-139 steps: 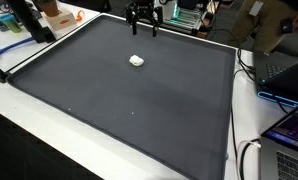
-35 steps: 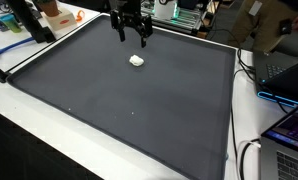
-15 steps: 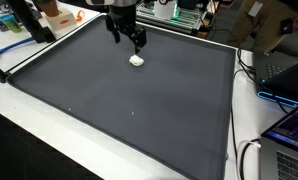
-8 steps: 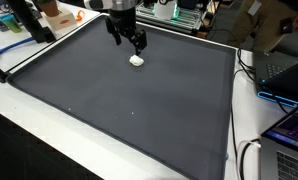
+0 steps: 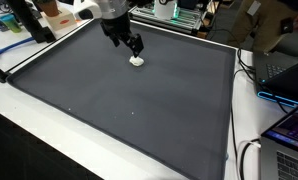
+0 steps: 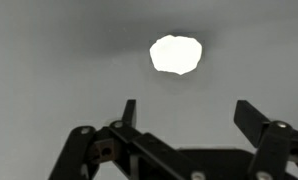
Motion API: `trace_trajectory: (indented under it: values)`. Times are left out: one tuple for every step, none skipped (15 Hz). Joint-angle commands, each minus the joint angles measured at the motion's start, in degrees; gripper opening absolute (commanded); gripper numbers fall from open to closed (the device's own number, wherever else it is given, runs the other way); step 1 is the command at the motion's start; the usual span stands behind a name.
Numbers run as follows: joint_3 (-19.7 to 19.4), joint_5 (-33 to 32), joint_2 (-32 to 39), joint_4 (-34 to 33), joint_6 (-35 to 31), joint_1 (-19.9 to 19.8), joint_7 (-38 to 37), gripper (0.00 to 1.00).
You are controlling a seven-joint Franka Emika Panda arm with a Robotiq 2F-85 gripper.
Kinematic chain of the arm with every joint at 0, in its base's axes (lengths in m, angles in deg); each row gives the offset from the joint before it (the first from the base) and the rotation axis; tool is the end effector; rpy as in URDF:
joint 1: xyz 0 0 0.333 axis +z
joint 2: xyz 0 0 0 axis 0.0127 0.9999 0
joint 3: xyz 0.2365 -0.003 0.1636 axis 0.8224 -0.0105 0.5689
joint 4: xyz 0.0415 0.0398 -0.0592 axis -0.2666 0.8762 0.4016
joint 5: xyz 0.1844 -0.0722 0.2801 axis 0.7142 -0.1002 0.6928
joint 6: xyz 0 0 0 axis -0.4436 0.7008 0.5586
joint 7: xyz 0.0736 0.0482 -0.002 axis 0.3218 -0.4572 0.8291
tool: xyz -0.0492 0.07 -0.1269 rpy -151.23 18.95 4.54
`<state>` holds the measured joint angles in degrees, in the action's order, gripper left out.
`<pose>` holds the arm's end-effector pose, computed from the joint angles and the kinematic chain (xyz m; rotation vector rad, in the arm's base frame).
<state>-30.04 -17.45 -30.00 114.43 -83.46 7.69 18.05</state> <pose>0.5543 0.0592 0.2426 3.0542 -0.2314 -0.3594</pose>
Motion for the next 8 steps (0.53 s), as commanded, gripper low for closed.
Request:
trace_trajectory:
  values:
    - [0.59,0.9,0.99,-1.41,1.28,-0.74,0.84,1.0]
    - [0.61,1.19,1.61,-2.13,1.51,-0.92,1.14,1.0]
    - [0.61,1.15,1.68,-2.18,1.5,-0.93,1.14,1.0]
    - [0.63,1.14,1.62,-2.18,1.5,-0.89,1.13,1.0]
    - [0.64,1.14,1.54,-2.19,1.5,-0.86,1.13,1.0]
    - [0.65,1.14,1.49,-2.19,1.5,-0.85,1.13,1.0]
    - [0.65,1.14,1.48,-2.19,1.5,-0.84,1.13,1.0]
    - [0.65,1.14,1.47,-2.18,1.5,-0.84,1.13,1.0]
